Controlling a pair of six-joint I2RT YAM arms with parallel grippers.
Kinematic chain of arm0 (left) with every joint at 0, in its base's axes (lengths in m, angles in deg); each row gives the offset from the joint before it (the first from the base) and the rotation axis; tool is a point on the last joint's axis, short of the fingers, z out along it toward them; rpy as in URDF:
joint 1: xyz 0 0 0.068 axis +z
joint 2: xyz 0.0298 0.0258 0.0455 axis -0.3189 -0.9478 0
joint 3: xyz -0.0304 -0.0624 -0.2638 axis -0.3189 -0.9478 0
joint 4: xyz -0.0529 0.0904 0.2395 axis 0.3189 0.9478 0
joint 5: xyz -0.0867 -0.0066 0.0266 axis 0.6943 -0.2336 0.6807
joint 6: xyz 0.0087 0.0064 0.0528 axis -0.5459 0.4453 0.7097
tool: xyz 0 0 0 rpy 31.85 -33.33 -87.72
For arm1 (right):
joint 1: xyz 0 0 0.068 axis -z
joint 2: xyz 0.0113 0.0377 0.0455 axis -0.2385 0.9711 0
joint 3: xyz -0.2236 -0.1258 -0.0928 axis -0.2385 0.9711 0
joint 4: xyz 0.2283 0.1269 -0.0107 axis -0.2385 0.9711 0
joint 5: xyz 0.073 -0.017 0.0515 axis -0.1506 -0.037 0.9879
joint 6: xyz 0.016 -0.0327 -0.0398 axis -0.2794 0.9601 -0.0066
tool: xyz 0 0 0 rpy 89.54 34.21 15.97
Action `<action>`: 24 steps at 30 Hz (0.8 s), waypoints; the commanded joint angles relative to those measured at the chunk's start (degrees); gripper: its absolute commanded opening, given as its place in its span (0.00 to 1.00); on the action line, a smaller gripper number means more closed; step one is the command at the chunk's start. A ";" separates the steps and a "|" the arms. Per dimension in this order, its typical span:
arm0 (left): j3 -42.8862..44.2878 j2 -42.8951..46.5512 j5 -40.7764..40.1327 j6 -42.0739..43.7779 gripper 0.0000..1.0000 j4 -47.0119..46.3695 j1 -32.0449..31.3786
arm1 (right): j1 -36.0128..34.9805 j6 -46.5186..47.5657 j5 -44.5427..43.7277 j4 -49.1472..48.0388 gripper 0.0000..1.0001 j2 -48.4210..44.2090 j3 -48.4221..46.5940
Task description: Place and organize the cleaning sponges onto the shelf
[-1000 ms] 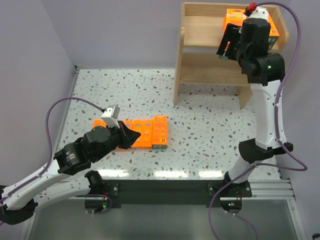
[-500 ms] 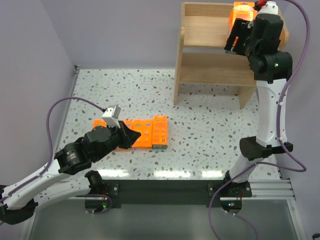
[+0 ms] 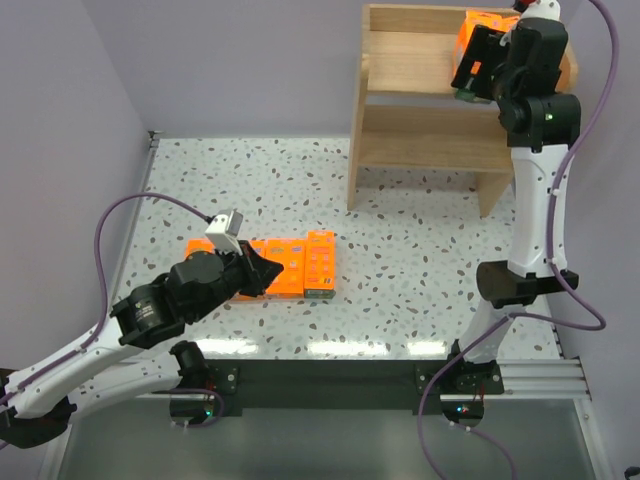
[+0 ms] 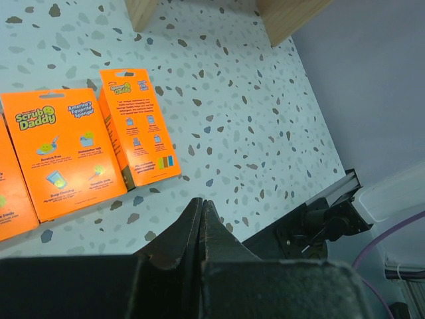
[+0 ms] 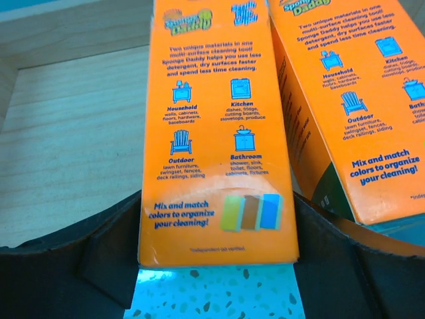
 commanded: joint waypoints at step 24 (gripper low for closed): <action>3.86 -2.21 -2.13 1.26 0.00 -3.25 0.19 | 0.62 -1.02 1.26 -21.39 0.98 -17.80 11.45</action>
